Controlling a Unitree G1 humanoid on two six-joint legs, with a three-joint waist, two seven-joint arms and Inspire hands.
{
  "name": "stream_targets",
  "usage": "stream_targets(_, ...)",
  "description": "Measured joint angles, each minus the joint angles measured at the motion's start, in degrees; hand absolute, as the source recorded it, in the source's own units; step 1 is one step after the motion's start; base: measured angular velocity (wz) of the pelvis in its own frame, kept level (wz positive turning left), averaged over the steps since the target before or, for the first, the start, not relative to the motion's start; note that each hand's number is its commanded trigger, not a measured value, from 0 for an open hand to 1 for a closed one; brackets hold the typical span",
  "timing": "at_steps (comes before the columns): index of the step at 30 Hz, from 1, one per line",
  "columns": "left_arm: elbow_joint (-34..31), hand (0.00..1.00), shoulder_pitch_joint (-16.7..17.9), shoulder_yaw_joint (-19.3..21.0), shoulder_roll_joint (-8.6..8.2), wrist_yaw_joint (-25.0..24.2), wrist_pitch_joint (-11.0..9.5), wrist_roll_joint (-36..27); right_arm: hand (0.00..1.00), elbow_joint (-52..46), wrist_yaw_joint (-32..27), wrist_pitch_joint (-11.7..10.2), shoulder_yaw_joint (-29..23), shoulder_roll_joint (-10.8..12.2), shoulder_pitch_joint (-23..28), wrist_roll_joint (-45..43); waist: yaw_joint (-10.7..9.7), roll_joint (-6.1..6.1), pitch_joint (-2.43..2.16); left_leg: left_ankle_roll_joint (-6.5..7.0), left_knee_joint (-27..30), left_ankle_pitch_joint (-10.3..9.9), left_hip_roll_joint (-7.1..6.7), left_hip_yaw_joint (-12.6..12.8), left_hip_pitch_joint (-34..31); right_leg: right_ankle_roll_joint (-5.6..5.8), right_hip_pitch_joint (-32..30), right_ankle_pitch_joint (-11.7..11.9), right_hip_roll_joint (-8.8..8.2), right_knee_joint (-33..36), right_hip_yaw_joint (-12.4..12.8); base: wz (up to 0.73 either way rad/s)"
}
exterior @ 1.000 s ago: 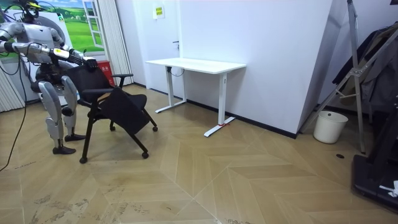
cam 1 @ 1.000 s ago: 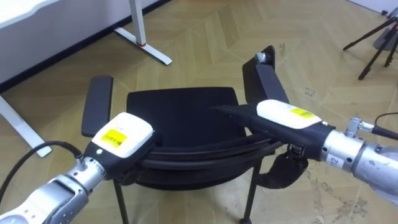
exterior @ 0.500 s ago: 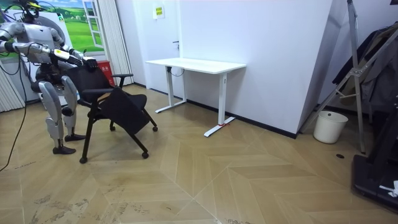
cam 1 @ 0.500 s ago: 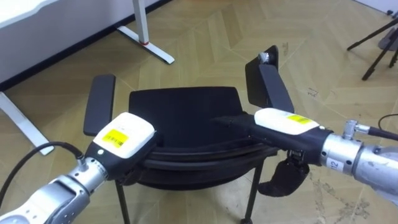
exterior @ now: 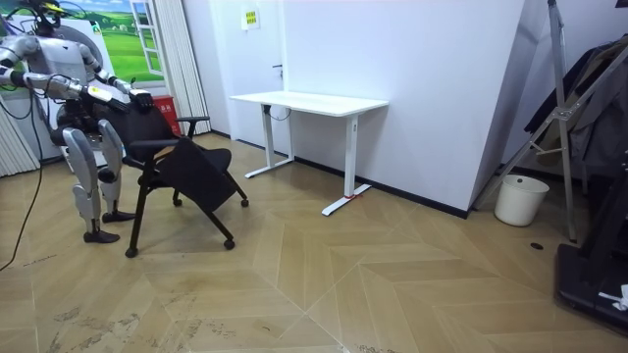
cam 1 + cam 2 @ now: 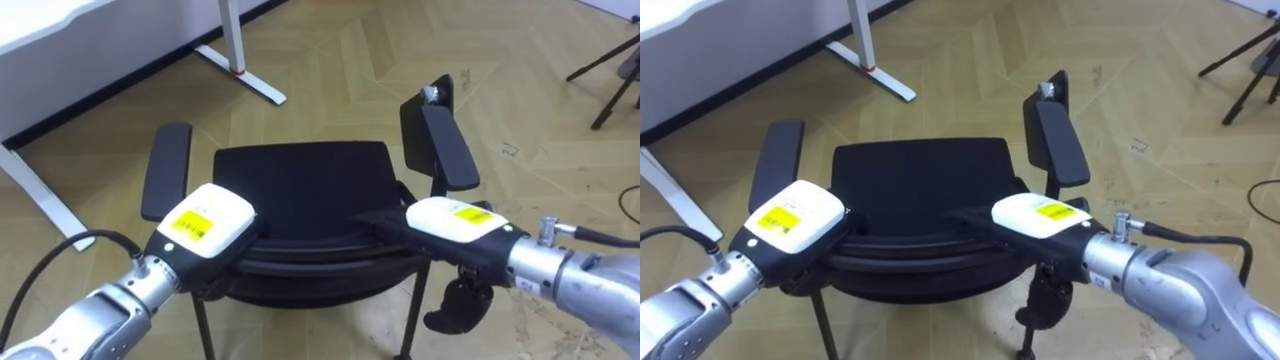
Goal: Push chair
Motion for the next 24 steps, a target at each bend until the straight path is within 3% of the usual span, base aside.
stream_targets(9, 0.41, 1.0, -0.11, -2.26, -0.25, 1.39, 0.97, 0.09, 0.0, 4.99, -8.53, -0.05, 1.66, 2.12, -0.27, -7.99, 0.92, 1.05, -0.3, 0.0, 0.04, 0.0, -0.21, 0.06, 0.07, 0.0, 0.27, 0.0, -0.03, -0.06, -0.03, 0.01)
stream_targets(19, 1.3, 1.0, -0.09, -2.32, -2.6, 1.0, 2.2, 1.08, 0.0, 9.08, -15.68, 0.59, 2.58, 6.39, -0.44, -16.85, 0.82, 1.4, -0.15, -0.02, -0.13, -0.05, -0.48, -0.05, -0.11, -0.06, 0.31, 0.04, -0.24, 0.13, -0.03, 0.0)
stream_targets(20, 1.3, 1.0, -0.08, -2.37, -2.64, 0.86, 2.22, 1.1, 0.06, 9.37, -16.07, 0.6, 2.61, 6.68, -0.42, -17.57, 0.82, 1.4, -0.18, -0.04, -0.24, -0.06, -0.48, -0.15, -0.11, -0.09, 0.31, 0.07, -0.22, 0.16, -0.08, 0.04)
stream_targets(21, 1.3, 1.0, -0.06, -2.43, -2.66, 0.8, 2.22, 1.11, 0.66, 9.47, -16.18, 0.61, 2.61, 6.84, -0.38, -18.07, 0.83, 1.41, -0.23, -0.04, -0.26, -0.07, -0.48, -0.21, -0.11, -0.1, 0.31, 0.1, -0.22, 0.17, -0.1, 0.03)
stream_targets(22, 1.3, 1.0, -0.02, -2.51, -2.71, 0.67, 2.23, 1.11, 0.95, 9.64, -16.28, 0.61, 2.62, 6.95, -0.38, -18.73, 0.86, 1.45, -0.32, -0.04, -0.26, -0.07, -0.49, -0.27, -0.11, -0.1, 0.32, 0.14, -0.21, 0.19, -0.1, 0.0)
stream_targets(24, 1.3, 1.0, 0.03, -2.65, -2.77, 0.5, 2.23, 1.11, 1.0, 10.04, -16.74, 0.57, 2.63, 7.11, -0.37, -19.06, 0.92, 1.53, -0.42, -0.04, -0.21, -0.07, -0.5, -0.32, -0.11, -0.1, 0.36, 0.17, -0.21, 0.21, -0.1, 0.0)
